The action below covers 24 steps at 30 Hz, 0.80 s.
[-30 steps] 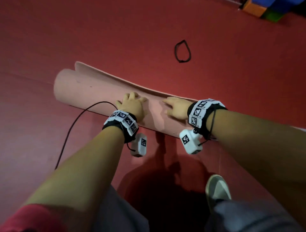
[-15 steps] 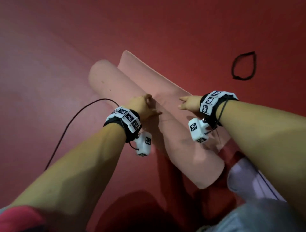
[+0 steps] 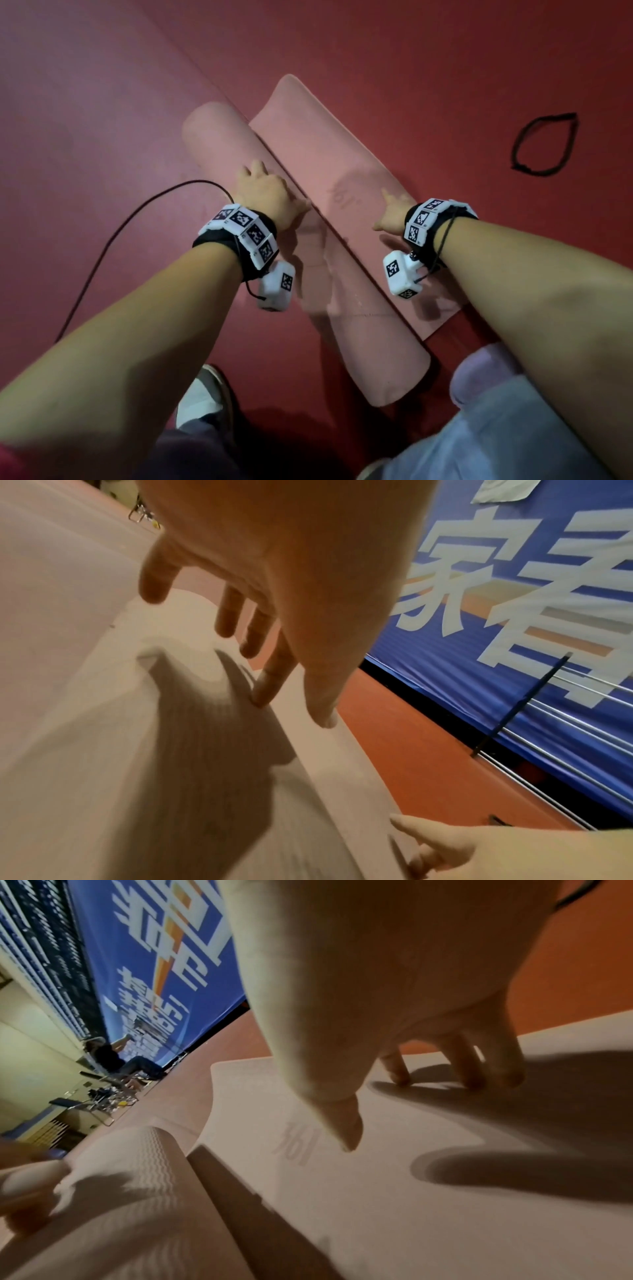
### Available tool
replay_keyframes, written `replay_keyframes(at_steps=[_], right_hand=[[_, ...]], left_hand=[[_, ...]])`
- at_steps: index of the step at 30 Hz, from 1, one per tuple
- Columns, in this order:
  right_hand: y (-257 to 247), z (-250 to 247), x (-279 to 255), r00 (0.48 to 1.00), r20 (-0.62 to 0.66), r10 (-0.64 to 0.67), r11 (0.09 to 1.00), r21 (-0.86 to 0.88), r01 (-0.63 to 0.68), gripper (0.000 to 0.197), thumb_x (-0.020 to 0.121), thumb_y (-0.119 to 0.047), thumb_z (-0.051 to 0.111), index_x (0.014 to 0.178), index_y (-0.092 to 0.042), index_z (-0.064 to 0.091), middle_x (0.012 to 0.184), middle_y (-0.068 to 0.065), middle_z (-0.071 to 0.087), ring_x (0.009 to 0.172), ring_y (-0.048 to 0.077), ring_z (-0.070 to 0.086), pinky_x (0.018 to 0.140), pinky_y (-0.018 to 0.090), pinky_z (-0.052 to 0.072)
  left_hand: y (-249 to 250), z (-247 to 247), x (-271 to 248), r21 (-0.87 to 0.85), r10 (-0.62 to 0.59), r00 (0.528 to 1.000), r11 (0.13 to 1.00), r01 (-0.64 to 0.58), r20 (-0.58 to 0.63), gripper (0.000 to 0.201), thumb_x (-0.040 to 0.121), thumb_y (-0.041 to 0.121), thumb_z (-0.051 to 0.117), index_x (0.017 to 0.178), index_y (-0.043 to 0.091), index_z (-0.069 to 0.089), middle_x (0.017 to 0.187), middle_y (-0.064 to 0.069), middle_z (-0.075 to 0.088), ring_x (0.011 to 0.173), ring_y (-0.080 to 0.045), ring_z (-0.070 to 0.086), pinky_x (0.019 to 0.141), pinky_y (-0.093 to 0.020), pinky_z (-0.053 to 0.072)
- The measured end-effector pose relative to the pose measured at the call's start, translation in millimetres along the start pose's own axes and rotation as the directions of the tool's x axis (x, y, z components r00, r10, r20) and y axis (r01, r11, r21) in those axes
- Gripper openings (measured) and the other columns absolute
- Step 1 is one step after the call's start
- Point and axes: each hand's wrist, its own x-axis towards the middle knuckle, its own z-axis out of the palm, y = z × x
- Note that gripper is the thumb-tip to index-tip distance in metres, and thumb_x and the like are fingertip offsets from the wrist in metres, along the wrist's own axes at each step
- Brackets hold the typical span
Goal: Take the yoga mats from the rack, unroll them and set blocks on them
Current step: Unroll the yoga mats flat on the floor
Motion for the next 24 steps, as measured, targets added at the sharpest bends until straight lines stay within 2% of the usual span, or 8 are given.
replay_keyframes(at_steps=[2, 3, 6, 9, 13, 15, 20, 24], right_hand=[[-2.4, -1.6, 1.5, 0.999, -0.023, 0.028, 0.993, -0.115, -0.03, 0.089, 0.09, -0.03, 0.066, 0.158, -0.028, 0.009, 0.161, 0.015, 0.011, 0.139, 0.037, 0.037, 0.107, 0.04, 0.037], [-3.2, -3.6, 0.2, 0.999, -0.021, 0.036, 0.984, -0.174, -0.039, 0.08, 0.09, -0.028, 0.064, 0.156, -0.027, 0.019, 0.16, 0.015, 0.012, 0.136, 0.038, 0.038, 0.105, 0.041, 0.037], [2.9, -1.5, 3.0, 0.996, -0.088, 0.017, 0.964, -0.265, -0.04, 0.057, 0.082, -0.023, 0.062, 0.137, -0.03, 0.046, 0.146, 0.012, 0.025, 0.129, 0.041, 0.034, 0.104, 0.05, 0.036], [11.7, 7.9, 8.9, 0.984, -0.177, 0.001, 0.99, -0.136, -0.025, 0.06, 0.082, -0.016, 0.062, 0.135, -0.037, 0.045, 0.141, 0.009, 0.027, 0.125, 0.038, 0.034, 0.101, 0.052, 0.041], [26.1, 11.0, 7.7, 0.971, -0.236, -0.027, 0.999, -0.051, 0.015, 0.069, 0.076, 0.013, 0.047, 0.13, -0.03, 0.049, 0.133, 0.009, 0.035, 0.117, 0.036, 0.042, 0.091, 0.048, 0.048], [32.2, 9.9, 5.3, 0.969, -0.245, -0.038, 0.999, -0.037, 0.03, 0.075, 0.072, 0.019, 0.046, 0.131, -0.028, 0.049, 0.13, 0.009, 0.038, 0.112, 0.036, 0.048, 0.088, 0.047, 0.051], [36.8, 8.5, 1.7, 0.976, -0.215, -0.037, 0.999, -0.031, 0.031, 0.06, 0.081, 0.009, 0.051, 0.131, -0.024, 0.051, 0.13, 0.01, 0.048, 0.105, 0.034, 0.058, 0.085, 0.04, 0.052], [39.0, 17.0, -1.7, 0.979, -0.204, -0.007, 0.99, -0.142, -0.023, 0.063, 0.08, 0.008, 0.048, 0.133, -0.026, 0.049, 0.134, 0.012, 0.043, 0.114, 0.036, 0.05, 0.093, 0.045, 0.048]], left_hand=[[-6.4, 5.1, 9.4, -0.026, -0.05, 0.999, 0.998, 0.05, 0.008, 0.059, 0.076, 0.076, 0.059, 0.109, 0.028, 0.07, 0.125, -0.002, 0.042, 0.122, -0.031, 0.034, 0.088, -0.047, 0.041], [-9.4, 7.7, 12.0, -0.046, -0.066, 0.998, 0.997, 0.066, 0.018, 0.059, 0.074, 0.074, 0.063, 0.11, 0.028, 0.068, 0.125, -0.002, 0.04, 0.121, -0.032, 0.034, 0.091, -0.051, 0.044], [-6.4, 16.2, 15.6, -0.116, -0.097, 0.995, 0.989, 0.093, -0.034, 0.063, 0.073, 0.054, 0.073, 0.123, 0.019, 0.055, 0.13, -0.008, 0.037, 0.121, -0.036, 0.035, 0.089, -0.04, 0.042], [-2.2, 13.8, 17.9, -0.192, -0.136, 0.99, 0.973, 0.128, -0.03, 0.066, 0.072, 0.039, 0.073, 0.132, 0.025, 0.05, 0.142, -0.011, 0.029, 0.128, -0.039, 0.032, 0.094, -0.04, 0.041], [-10.8, 9.5, 21.5, -0.222, -0.153, 0.976, 0.957, 0.185, 0.156, 0.083, 0.067, 0.05, 0.077, 0.142, 0.037, 0.043, 0.163, -0.01, -0.004, 0.145, -0.051, 0.006, 0.117, -0.053, 0.026], [-11.5, 7.7, 18.5, -0.193, -0.134, 0.979, 0.968, 0.163, 0.155, 0.08, 0.067, 0.057, 0.077, 0.139, 0.036, 0.048, 0.162, -0.011, -0.001, 0.144, -0.051, 0.007, 0.118, -0.052, 0.024], [-10.5, 3.8, 10.0, -0.083, -0.075, 0.993, 0.993, 0.083, 0.091, 0.067, 0.073, 0.062, 0.073, 0.132, 0.035, 0.055, 0.148, -0.011, 0.026, 0.13, -0.038, 0.028, 0.108, -0.043, 0.035], [-15.7, 5.1, 12.8, -0.121, -0.115, 0.992, 0.985, 0.12, 0.049, 0.057, 0.072, 0.061, 0.072, 0.122, 0.039, 0.058, 0.131, -0.005, 0.034, 0.117, -0.038, 0.037, 0.08, -0.04, 0.04]])
